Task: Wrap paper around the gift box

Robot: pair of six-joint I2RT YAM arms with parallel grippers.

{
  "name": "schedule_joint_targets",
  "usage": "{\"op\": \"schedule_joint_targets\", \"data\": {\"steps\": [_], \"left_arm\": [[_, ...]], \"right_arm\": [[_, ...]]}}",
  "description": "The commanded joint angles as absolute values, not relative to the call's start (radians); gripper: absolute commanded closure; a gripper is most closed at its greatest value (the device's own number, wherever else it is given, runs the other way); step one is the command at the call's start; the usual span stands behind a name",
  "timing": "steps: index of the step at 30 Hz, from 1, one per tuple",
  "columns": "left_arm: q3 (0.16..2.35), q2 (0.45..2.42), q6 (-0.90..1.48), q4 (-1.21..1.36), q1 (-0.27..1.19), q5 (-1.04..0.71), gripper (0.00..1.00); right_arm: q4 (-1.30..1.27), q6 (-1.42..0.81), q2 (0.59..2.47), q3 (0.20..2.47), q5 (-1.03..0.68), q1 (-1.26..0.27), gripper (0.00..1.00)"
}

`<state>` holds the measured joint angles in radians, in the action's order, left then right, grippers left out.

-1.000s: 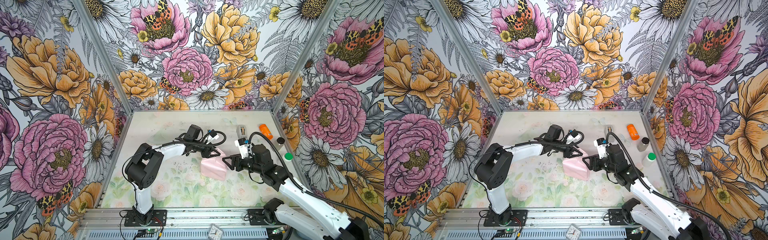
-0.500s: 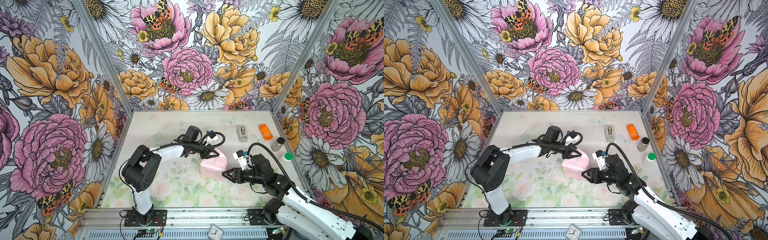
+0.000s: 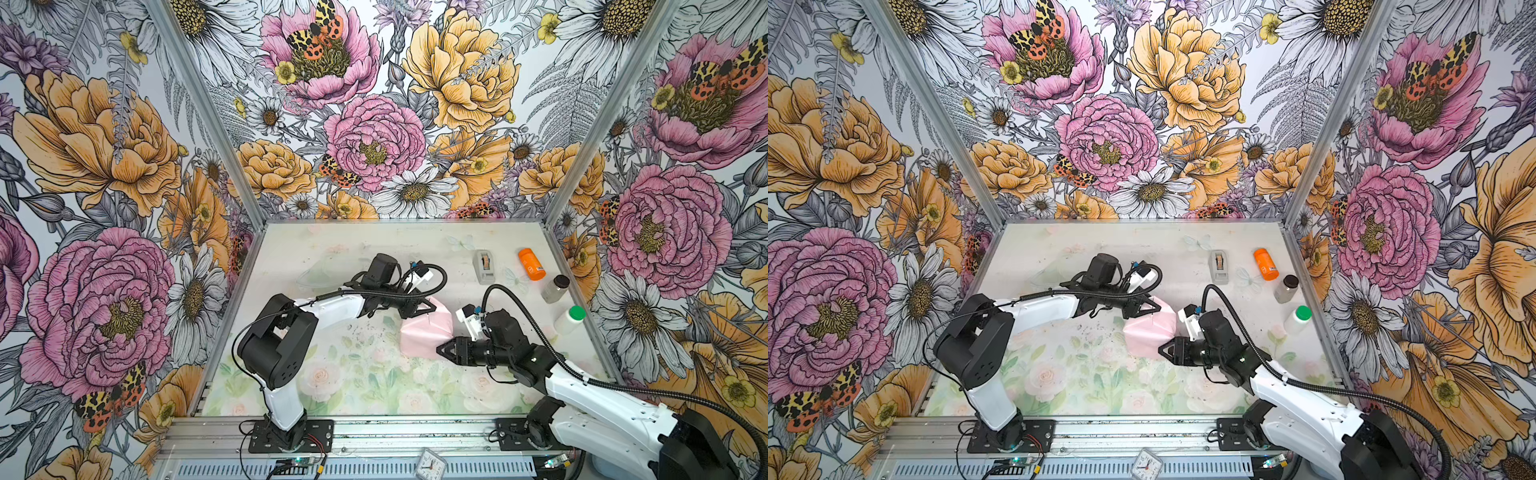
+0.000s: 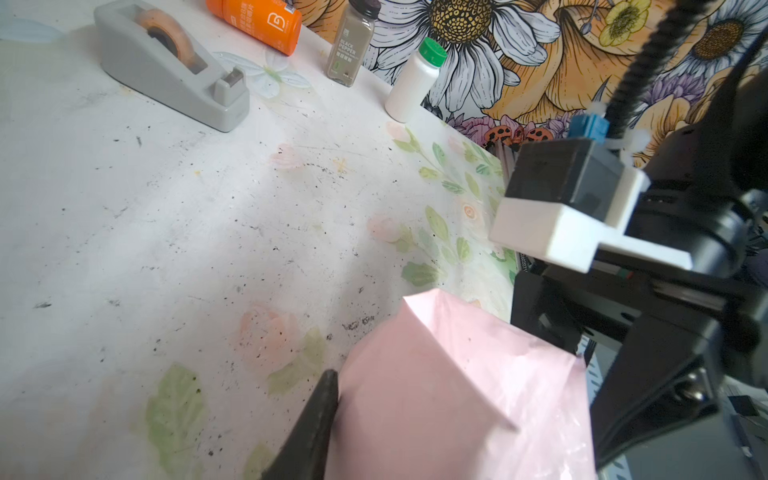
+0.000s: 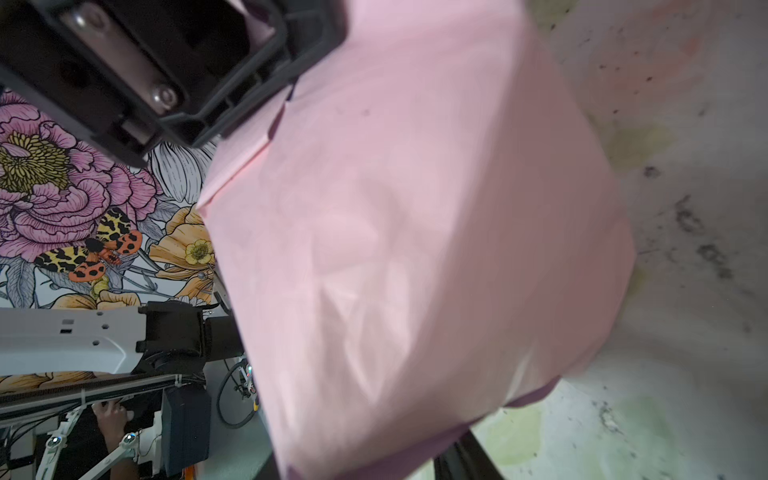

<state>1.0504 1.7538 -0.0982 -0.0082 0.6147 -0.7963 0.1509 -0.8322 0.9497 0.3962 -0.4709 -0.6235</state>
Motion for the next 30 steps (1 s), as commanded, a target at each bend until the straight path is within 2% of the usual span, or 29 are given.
{"op": "schedule_joint_targets", "data": {"steps": [1,10,16,25,30], "left_arm": [[1.012,1.712,-0.074,0.001,0.598,-0.709,0.71],[0.898,1.595,-0.002,0.058,0.599,-0.52,0.77],[0.817,1.514,0.067,0.12,0.618,-0.333,0.78],[0.765,1.461,0.14,0.161,0.652,-0.151,0.78],[0.767,1.469,0.154,0.164,0.691,-0.077,0.76]], "right_arm": [[0.023,-0.856,1.0,0.389,-0.397,-0.629,0.57],[-0.12,-0.853,1.211,0.429,-0.321,-0.614,0.63],[-0.182,-0.822,1.297,0.474,-0.3,-0.568,0.63],[-0.243,-0.756,1.429,0.579,-0.363,-0.504,0.63],[-0.184,-0.759,1.393,0.607,-0.383,-0.491,0.56]]}}
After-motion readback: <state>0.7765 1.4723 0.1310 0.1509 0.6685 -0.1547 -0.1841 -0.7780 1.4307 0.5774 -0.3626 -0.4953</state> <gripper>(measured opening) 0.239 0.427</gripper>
